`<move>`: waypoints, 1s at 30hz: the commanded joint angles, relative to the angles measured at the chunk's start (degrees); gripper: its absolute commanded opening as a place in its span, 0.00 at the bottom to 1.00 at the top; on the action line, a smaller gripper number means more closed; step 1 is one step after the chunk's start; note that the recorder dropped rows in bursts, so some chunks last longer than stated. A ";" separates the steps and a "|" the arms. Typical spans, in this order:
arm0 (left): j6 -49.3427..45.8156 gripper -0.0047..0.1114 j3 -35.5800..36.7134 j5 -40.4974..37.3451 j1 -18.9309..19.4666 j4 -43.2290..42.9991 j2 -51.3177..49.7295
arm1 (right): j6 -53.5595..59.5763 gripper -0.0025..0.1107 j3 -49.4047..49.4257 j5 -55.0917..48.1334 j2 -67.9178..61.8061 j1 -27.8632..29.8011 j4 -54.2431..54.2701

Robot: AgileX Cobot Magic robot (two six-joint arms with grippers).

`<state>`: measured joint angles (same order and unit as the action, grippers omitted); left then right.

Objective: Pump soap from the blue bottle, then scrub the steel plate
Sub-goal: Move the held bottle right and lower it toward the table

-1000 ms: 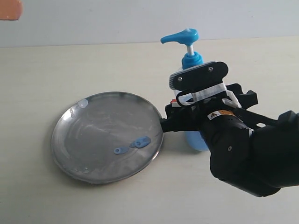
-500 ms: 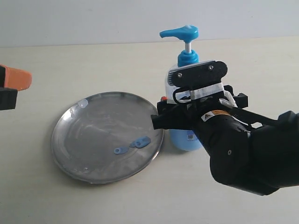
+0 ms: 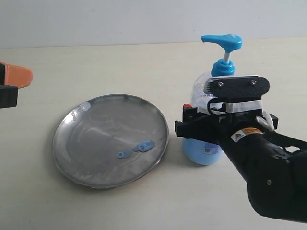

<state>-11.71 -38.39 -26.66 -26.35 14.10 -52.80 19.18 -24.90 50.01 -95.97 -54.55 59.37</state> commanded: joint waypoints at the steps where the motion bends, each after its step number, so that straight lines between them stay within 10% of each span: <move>1: 0.56 0.04 0.39 1.11 0.17 -0.12 0.30 | -4.25 0.02 2.11 7.07 2.66 -0.12 -5.97; 18: 0.56 0.04 0.90 1.94 0.17 0.00 0.30 | 0.50 0.07 5.14 3.24 2.54 -0.12 -12.75; 25: 0.56 0.04 0.90 1.94 0.17 0.11 0.30 | 2.28 0.63 5.14 2.88 2.54 -0.12 -13.06; 30: 0.56 0.04 0.90 1.94 0.17 0.11 0.30 | 2.28 0.86 5.14 3.33 2.54 -0.12 -12.94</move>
<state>-11.53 -37.69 -25.48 -26.35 14.10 -52.80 20.65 -19.76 51.01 -94.04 -54.55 47.19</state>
